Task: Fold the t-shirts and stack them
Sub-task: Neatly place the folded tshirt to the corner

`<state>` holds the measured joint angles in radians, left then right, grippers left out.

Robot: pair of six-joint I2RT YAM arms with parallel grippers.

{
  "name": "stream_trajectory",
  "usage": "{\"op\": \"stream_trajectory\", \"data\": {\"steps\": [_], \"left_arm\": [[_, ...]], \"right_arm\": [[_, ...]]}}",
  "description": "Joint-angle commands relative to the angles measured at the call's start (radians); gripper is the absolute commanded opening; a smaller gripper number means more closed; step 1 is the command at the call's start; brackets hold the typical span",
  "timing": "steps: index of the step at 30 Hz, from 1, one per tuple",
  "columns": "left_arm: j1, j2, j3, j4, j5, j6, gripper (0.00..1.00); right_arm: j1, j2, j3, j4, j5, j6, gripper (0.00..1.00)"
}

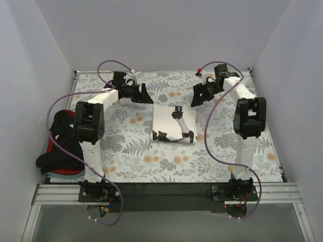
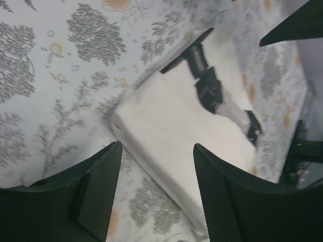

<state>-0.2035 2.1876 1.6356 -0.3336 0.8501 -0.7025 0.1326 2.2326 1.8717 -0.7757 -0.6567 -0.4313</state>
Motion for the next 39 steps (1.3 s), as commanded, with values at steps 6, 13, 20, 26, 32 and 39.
{"op": "stream_trajectory", "data": {"steps": [6, 13, 20, 26, 32, 39], "left_arm": [[-0.109, -0.462, -0.556, 0.375, 0.320, -0.518, 0.56], [-0.266, -0.453, -0.753, 0.694, 0.258, -0.842, 0.61], [-0.255, -0.249, -0.815, 0.825, 0.216, -0.956, 0.60], [-0.165, -0.152, -0.879, 0.820, 0.202, -0.910, 0.60], [-0.128, -0.269, -0.846, 0.675, 0.234, -0.830, 0.58], [-0.291, -0.606, -0.551, 0.075, -0.499, -0.431, 0.61]], "right_arm": [[0.059, -0.448, -0.484, 0.080, -0.496, 0.254, 0.98], [0.196, -0.536, -0.850, 0.610, -0.548, 0.746, 0.98], [0.176, -0.360, -0.960, 0.668, -0.514, 0.691, 0.98], [0.091, -0.238, -1.008, 0.665, -0.497, 0.620, 0.98], [0.088, -0.382, -1.011, 0.589, -0.540, 0.583, 0.98], [-0.014, -0.557, -0.743, 0.102, -0.369, 0.123, 0.98]]}}
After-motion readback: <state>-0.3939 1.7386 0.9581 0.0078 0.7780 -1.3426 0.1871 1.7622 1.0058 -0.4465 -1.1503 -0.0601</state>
